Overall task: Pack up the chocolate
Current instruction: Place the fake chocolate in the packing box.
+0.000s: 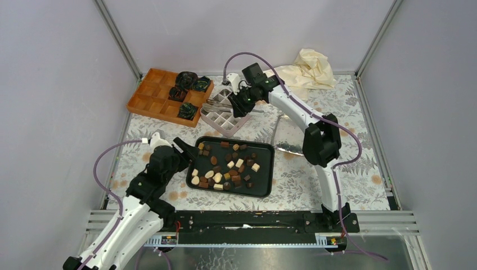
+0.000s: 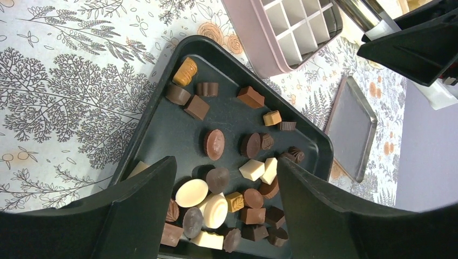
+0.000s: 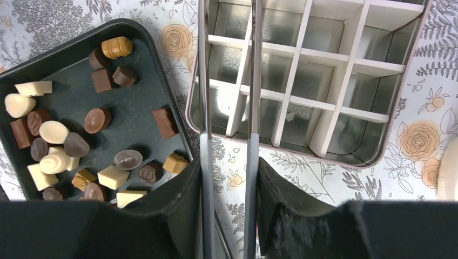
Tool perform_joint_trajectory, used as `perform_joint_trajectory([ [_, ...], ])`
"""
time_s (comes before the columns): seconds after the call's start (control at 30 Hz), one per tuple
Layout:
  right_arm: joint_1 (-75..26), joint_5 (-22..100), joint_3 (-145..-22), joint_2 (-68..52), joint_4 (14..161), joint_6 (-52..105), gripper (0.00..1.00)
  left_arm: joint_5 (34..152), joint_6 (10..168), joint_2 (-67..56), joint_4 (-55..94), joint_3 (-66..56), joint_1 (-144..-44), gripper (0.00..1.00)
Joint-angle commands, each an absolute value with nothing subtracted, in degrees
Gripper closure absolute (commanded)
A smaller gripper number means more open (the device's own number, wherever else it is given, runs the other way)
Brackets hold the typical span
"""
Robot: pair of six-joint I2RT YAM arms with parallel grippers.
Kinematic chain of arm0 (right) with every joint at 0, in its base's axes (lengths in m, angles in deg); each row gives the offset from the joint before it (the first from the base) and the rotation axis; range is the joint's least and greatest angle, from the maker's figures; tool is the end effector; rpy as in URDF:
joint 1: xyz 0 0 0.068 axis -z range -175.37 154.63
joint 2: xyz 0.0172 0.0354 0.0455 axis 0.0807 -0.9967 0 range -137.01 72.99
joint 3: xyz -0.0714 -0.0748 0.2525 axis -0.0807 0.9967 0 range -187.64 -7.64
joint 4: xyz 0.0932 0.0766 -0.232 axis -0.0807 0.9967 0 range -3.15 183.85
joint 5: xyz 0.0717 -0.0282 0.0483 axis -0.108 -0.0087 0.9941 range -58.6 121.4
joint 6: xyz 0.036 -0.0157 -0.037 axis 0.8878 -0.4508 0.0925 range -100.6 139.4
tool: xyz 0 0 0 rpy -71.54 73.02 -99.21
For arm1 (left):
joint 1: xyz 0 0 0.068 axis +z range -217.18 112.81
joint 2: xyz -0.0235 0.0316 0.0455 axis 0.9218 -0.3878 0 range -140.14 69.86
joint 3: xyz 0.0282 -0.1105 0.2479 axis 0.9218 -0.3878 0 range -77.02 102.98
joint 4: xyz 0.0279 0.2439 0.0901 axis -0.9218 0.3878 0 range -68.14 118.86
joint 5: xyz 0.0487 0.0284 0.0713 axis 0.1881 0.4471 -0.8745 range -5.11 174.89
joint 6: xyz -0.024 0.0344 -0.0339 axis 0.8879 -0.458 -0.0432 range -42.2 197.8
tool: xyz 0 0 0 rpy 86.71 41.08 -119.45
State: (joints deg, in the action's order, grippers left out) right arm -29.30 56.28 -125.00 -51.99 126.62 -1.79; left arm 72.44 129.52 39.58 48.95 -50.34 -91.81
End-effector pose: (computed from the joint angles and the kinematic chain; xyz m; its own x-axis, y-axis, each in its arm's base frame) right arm 0.4017 0.2883 0.2785 -0.3009 -0.5977 -0.7431 -0.9133 0.4050 0.0440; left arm 0.1249 -0.0487 0.2356 -0.4745 -0.6258 -0.6191 -0.2167 0.7647 -0.6069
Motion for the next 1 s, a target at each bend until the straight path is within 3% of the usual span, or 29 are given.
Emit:
perform_joint_trajectory([
  [0.0, -30.00, 56.43, -129.08, -53.37, 124.75, -2.31, 0.93, 70.84, 129.39, 38.64, 49.02, -49.29, -91.43, 0.24],
  [0.43, -30.90, 54.25, -130.84, -56.14, 123.64, -2.22, 0.86, 71.66, 129.65, 38.28, 48.93, -49.07, -91.42, 0.24],
  [0.83, -31.17, 53.32, -130.78, -56.90, 123.15, -2.56, 0.64, 72.67, 130.26, 38.17, 47.97, -49.64, -91.44, 0.24],
  [0.97, -31.39, 53.22, -130.87, -56.86, 123.15, -2.66, 0.62, 72.89, 130.16, 37.96, 47.54, -49.53, -91.44, 0.24],
])
